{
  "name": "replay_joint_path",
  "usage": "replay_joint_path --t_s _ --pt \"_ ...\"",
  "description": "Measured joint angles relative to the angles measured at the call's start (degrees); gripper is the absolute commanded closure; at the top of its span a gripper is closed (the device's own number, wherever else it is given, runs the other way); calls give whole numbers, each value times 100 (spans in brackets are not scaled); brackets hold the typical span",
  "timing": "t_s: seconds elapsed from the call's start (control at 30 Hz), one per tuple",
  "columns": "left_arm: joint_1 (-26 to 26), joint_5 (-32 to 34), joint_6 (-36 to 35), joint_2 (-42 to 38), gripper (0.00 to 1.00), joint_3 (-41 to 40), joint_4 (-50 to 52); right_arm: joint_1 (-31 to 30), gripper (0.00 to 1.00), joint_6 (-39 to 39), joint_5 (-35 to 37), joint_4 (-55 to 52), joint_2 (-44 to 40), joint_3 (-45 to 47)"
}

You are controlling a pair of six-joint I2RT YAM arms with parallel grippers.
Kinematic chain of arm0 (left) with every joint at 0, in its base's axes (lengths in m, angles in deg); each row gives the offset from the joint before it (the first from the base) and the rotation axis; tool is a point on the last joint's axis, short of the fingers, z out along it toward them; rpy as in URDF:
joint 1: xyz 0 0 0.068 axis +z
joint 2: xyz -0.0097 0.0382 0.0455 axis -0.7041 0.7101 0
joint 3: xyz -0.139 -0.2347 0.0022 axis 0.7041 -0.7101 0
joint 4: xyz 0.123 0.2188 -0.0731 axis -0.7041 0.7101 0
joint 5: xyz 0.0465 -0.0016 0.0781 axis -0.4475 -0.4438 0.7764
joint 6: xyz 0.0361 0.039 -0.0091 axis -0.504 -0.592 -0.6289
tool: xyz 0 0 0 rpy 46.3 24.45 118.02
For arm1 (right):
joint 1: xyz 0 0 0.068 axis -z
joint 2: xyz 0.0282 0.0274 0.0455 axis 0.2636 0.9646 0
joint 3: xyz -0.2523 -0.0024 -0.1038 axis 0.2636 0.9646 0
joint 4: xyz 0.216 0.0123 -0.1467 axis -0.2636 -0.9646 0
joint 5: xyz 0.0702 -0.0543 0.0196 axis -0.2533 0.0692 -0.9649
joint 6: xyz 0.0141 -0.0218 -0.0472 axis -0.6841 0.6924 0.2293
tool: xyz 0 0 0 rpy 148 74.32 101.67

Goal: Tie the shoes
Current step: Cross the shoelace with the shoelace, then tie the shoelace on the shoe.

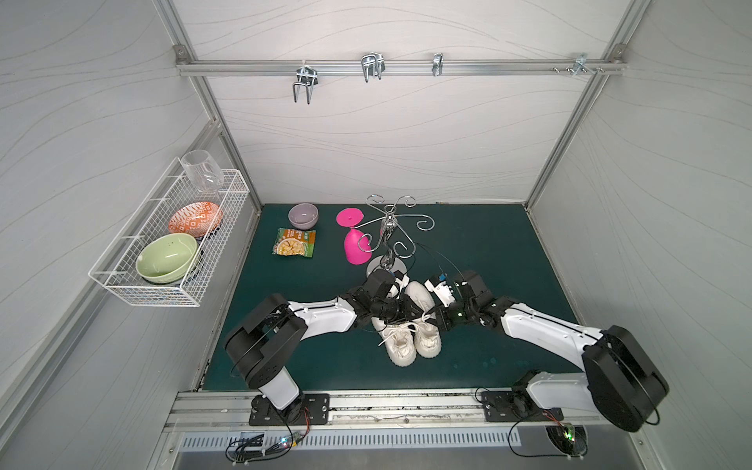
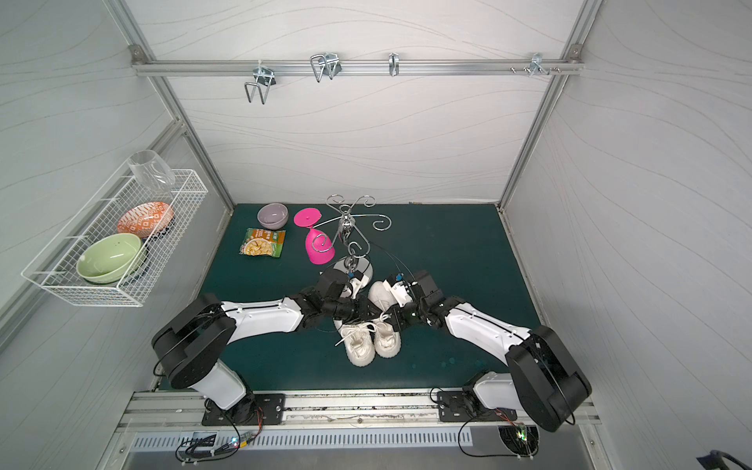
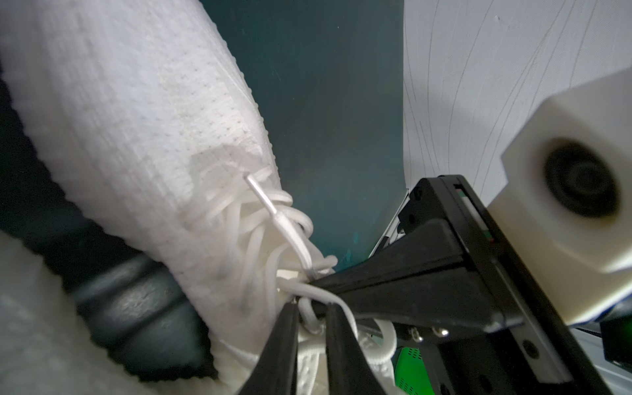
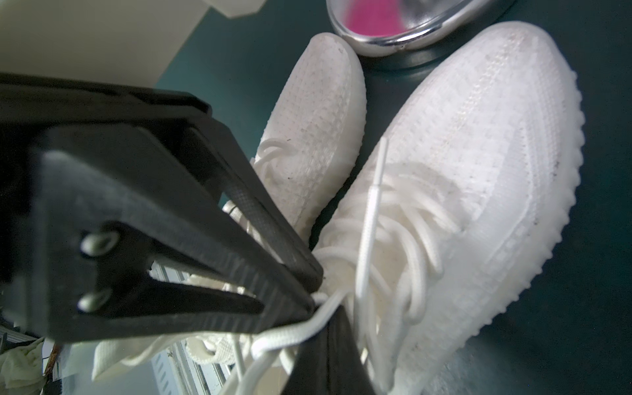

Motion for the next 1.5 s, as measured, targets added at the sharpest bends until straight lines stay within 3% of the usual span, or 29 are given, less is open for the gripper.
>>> replay_joint_path --t_s 0.17,0.37,0.5,0.6,0.87,1.07,1.33,1.5 --pt "22 -63 92 111 100 0 -85 0 99 -4 35 -46 0 0" --pt "24 -81 138 133 100 0 -118 0 98 -7 52 -68 0 0" --pt "26 -39 140 111 100 -48 -125 0 88 -7 107 -103 -50 0" --pt "59 13 155 70 100 -146 -125 0 73 -4 219 -149 -269 0" --pt "94 140 166 -28 100 -289 -122 90 60 31 717 -463 -1091 2" --pt "94 140 197 -28 100 -304 -160 96 53 -179 575 -514 -1506 57" --pt "94 140 201 -33 100 -321 -190 -772 51 -514 638 -358 -938 52" --pt "94 140 201 -39 100 -326 -205 -909 52 -619 835 -232 -570 52"
